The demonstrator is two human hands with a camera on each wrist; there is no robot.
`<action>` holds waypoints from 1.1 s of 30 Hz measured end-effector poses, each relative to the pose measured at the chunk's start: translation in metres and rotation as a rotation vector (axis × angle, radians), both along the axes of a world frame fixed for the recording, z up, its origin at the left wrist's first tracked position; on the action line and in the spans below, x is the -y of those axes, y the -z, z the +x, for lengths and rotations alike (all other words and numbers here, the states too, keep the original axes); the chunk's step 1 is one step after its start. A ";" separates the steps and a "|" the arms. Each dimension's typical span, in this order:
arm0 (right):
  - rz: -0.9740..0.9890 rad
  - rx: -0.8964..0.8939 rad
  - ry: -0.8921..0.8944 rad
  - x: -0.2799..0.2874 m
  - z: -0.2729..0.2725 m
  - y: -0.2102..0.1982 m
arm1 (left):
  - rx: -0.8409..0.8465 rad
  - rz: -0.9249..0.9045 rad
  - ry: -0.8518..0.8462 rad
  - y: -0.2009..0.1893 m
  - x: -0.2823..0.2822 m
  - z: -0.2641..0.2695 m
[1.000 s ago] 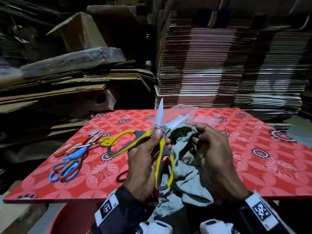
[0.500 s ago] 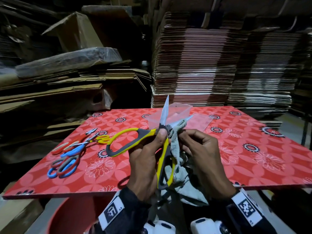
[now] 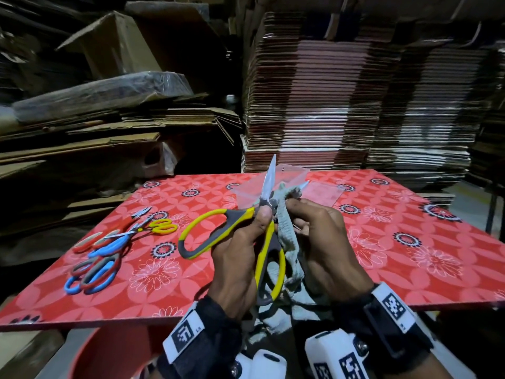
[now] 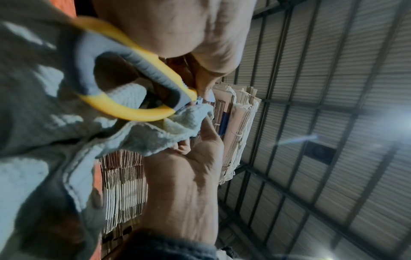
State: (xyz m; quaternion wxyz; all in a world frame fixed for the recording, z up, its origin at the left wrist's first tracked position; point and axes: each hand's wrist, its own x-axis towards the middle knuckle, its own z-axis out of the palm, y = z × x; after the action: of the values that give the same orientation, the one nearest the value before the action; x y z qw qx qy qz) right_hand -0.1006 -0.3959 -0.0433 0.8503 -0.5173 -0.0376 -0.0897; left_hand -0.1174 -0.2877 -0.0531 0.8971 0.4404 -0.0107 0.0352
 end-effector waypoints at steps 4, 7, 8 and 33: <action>0.025 0.003 0.007 0.001 0.001 -0.005 | 0.013 0.008 0.011 -0.003 -0.004 0.004; 0.033 0.007 0.020 0.002 -0.001 -0.008 | 0.020 0.040 0.011 -0.003 -0.009 0.005; 0.036 -0.001 0.019 0.002 -0.002 -0.010 | 0.018 0.053 0.019 -0.003 -0.010 0.005; 0.055 -0.112 -0.046 0.004 -0.012 -0.010 | -0.026 0.041 -0.008 0.000 -0.012 -0.020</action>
State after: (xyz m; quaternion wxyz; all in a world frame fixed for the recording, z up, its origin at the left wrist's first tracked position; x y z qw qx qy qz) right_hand -0.1129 -0.3999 -0.0330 0.8668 -0.4970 0.0007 -0.0419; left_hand -0.1379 -0.2757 -0.0533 0.8877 0.4591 0.0020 0.0331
